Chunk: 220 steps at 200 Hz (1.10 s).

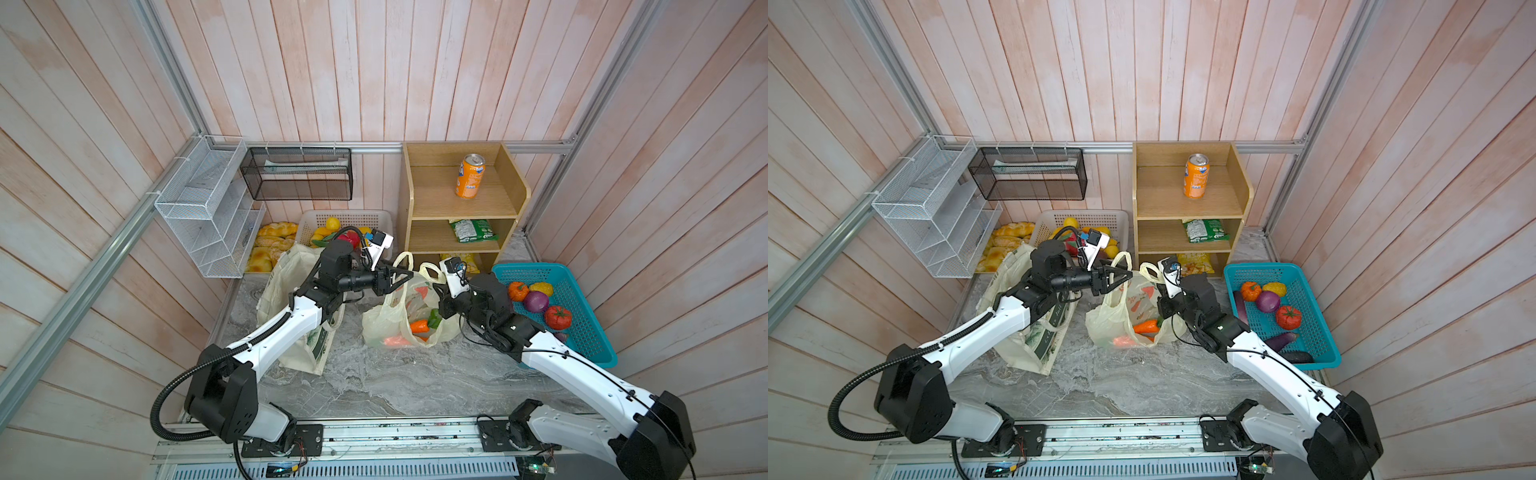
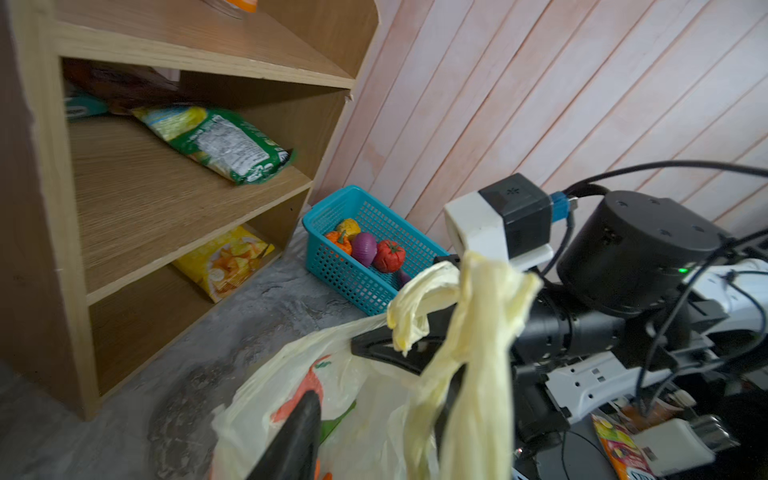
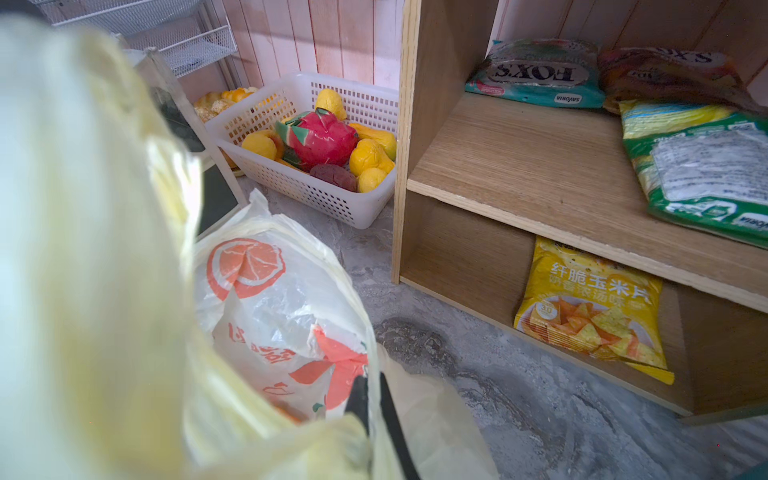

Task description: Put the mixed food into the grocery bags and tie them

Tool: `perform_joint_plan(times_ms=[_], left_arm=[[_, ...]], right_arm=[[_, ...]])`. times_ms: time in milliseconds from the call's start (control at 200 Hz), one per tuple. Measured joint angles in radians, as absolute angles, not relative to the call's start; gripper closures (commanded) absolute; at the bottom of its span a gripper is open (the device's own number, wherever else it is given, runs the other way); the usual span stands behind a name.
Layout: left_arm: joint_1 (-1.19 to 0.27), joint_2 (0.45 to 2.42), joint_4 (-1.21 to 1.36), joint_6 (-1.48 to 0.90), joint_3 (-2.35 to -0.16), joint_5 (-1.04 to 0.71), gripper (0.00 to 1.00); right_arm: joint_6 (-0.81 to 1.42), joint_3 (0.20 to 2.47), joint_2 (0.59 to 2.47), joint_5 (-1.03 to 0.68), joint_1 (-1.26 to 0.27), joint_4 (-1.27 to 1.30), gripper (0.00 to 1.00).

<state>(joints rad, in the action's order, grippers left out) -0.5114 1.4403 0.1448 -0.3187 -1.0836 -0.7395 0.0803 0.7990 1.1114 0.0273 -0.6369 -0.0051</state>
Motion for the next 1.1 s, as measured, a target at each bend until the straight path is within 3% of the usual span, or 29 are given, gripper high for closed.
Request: perform_joint_plan(times_ms=[90,400,605,965,1100], left_arm=[[-0.511,1.388,0.136,-0.297,-1.042,-0.661,0.47],[-0.543,1.180,0.156,-0.295,-0.880,-0.452,0.47],[-0.721,1.009,0.168,-0.300,-0.731,-0.139,0.46],[-0.992,1.035,0.171,-0.240,-0.730,0.301,0.44],[-1.065,1.032,0.171,-0.202,-0.725,0.380,0.38]], right_arm=[[0.085,0.799,1.114,0.027,-0.637,-0.005,1.00],[0.092,0.799,1.122,0.028,-0.637,-0.007,1.00],[0.106,0.799,1.130,0.030,-0.637,-0.008,1.00],[0.121,0.799,1.150,0.040,-0.637,-0.009,1.00],[0.127,0.799,1.151,0.041,-0.637,-0.009,1.00]])
